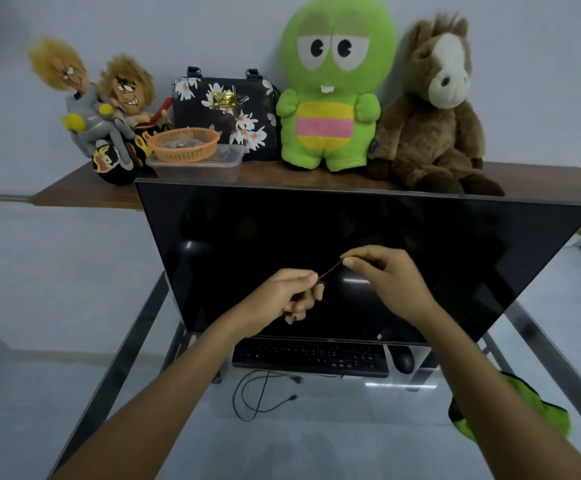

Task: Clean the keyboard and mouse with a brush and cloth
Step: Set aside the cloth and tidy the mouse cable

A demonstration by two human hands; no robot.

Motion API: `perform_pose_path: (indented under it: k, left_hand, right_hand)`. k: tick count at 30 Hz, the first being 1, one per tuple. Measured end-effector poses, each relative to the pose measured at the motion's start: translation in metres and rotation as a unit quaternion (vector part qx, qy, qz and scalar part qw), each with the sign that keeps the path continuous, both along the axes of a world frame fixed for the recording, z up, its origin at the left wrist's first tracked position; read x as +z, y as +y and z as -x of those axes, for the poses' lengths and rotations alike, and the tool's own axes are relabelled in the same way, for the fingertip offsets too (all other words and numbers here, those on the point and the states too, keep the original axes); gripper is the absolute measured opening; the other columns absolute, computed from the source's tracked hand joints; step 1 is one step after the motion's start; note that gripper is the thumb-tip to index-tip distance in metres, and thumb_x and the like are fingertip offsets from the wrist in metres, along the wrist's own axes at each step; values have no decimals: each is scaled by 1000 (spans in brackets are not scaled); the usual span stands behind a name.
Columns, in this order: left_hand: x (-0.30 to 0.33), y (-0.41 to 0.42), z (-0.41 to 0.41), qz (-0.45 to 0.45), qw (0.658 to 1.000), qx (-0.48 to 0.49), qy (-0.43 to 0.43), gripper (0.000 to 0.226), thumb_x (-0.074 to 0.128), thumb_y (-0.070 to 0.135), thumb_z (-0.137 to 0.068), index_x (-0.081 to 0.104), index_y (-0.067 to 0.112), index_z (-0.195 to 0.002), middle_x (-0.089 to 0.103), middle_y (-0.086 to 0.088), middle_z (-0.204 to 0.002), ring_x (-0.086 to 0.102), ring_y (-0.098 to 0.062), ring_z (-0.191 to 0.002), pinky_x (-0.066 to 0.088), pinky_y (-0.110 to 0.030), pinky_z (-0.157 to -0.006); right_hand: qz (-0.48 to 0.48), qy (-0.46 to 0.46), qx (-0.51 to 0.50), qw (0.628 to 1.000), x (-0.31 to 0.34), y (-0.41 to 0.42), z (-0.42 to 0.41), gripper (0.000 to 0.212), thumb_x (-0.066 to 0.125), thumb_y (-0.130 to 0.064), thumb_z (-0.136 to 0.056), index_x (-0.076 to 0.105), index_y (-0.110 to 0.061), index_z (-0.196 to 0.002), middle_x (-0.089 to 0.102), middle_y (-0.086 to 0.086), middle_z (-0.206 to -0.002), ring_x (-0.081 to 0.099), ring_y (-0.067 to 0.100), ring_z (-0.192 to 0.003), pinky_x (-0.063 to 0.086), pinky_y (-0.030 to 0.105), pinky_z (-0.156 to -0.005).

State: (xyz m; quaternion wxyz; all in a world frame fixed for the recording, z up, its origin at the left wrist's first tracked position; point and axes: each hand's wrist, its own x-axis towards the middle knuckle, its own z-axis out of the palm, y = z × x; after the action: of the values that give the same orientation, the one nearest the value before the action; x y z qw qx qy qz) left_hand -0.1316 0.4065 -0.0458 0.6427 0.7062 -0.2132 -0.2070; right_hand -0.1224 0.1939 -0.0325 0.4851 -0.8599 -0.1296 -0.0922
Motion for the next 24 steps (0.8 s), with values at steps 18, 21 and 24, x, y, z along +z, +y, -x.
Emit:
perform_pose_path:
  k: [18,21,24]
  left_hand:
    - [-1,-5,-17,-144,919,192,-314,22,45,28,-99,52,21,-80,57,5,-66,54,-7,-59,45,-31,-56]
    - [11,1,-16,-178,902,194,-343,25,45,30,-99,53,24,-76,56,4,-63,53,-8,-55,47,-35,-54]
    - [17,8,-16,-264,884,171,-345,30,42,35,-99,53,24,-73,56,4,-60,53,-10,-52,47,-37,-52]
  right_hand:
    - [202,-71,74,974,15,45,15,14,72,-34,-82,74,-28,-95,48,-8,-104,48,1,-95,36,5,-81]
    - [164,-38,84,982,15,43,15,12,71,-35,-82,72,-27,-91,44,-10,-111,44,-5,-105,29,-1,-86]
    - [117,-13,66,991,15,36,14,8,72,-34,-81,71,-28,-85,46,-10,-113,46,-5,-108,34,4,-87]
